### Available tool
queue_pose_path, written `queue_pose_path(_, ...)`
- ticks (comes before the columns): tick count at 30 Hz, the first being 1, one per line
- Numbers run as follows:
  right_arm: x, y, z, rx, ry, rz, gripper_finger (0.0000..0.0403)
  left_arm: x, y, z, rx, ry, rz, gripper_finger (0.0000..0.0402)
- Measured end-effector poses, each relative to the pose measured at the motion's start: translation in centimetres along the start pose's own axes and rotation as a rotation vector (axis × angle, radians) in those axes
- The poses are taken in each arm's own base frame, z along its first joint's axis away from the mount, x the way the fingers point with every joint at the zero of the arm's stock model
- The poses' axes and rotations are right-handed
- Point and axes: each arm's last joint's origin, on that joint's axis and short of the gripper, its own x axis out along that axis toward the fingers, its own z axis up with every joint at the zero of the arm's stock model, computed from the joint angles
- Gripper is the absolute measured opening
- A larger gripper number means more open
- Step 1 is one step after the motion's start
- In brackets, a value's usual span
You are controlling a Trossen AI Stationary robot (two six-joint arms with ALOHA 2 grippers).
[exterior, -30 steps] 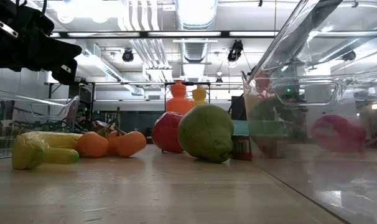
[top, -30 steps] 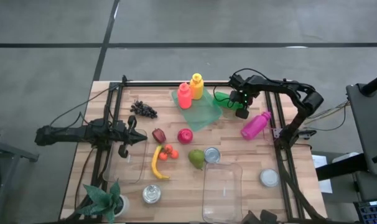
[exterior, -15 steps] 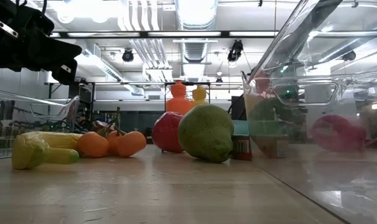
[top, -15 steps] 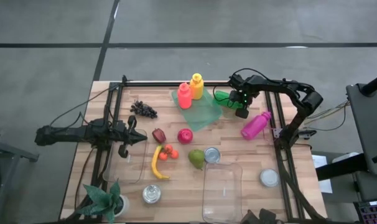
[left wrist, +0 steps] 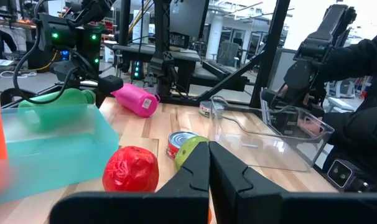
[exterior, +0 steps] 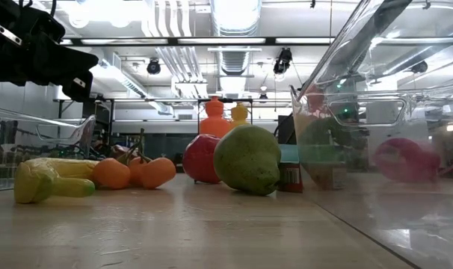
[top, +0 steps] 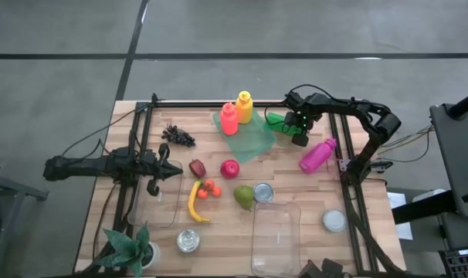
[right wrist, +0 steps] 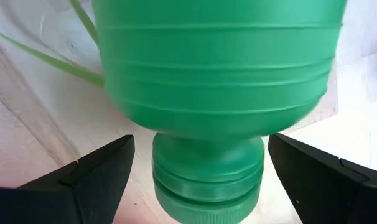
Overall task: Pick & Place Food Item
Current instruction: Put the green water bottle into the green bin
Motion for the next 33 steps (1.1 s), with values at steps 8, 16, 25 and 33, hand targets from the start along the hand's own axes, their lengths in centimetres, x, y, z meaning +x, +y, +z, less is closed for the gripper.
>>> queue_pose_path(8, 0.01, 0.0, 0.03, 0.005, -0.004, 0.001, 0.0368, 0.0, 0.0, 0.0, 0.0, 0.0, 0.0, 0.0001)
queue_pose_path(16, 0.01, 0.0, 0.03, 0.005, -0.004, 0.001, 0.0368, 0.0, 0.0, 0.0, 0.0, 0.0, 0.001, 0.0001)
queue_pose_path(25, 0.01, 0.0, 0.05, 0.019, -0.007, 0.004, 0.0314, 0.0, 0.0, -0.01, 0.0, 0.0, 0.0, 0.0001)
queue_pose_path(33, 0.01, 0.01, 0.07, 0.02, -0.012, 0.01, 0.0224, 0.0, 0.0, -0.01, 0.0, 0.0, 0.0, 0.0001)
